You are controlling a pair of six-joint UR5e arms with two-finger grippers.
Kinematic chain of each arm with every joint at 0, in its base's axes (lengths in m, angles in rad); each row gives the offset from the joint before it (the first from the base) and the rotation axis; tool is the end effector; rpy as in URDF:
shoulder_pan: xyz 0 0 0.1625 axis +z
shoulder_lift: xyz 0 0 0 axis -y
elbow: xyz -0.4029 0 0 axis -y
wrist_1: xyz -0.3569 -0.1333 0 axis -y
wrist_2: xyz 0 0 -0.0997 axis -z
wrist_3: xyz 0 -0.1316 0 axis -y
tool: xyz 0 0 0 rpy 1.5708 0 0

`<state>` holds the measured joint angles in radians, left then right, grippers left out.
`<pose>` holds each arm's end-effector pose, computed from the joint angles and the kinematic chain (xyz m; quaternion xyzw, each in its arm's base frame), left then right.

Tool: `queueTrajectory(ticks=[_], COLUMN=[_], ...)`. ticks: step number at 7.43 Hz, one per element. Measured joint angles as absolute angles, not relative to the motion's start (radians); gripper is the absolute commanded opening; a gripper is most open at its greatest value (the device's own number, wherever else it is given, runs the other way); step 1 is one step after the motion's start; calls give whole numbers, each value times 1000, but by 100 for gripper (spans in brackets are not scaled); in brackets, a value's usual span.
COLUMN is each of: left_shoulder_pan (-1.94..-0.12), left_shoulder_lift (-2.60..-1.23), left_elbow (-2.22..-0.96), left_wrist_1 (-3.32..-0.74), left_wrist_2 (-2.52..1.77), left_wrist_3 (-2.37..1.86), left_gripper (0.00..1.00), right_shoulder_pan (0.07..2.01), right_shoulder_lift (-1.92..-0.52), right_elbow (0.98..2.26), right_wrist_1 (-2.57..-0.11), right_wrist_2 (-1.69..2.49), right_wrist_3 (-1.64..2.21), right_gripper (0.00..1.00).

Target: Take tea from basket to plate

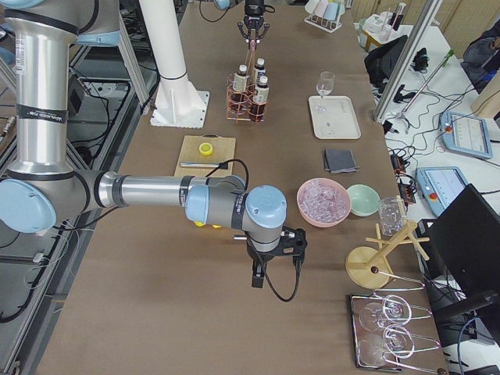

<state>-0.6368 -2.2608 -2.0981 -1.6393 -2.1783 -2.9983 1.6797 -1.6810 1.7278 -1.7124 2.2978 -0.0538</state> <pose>0.3768 -0.3511 0.0731 -0.4412 0.4358 -0.5636 0.5457 0.0893 -0.3948 0.6536 -0.0153 -0.3576 0.0426 0.9328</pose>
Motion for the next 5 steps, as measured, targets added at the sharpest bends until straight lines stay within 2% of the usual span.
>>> queueTrajectory(ticks=[5], left_shoulder_pan=[-616], left_shoulder_lift=[-2278], left_elbow=[-2048], left_wrist_1=[-1684], left_wrist_2=[-2178], left_wrist_3=[-3021], left_gripper=[0], right_shoulder_pan=[1680], right_shoulder_lift=[-1677], right_elbow=[1733], right_wrist_1=[-1709], right_wrist_2=[2301], right_wrist_3=[-55], right_gripper=[100])
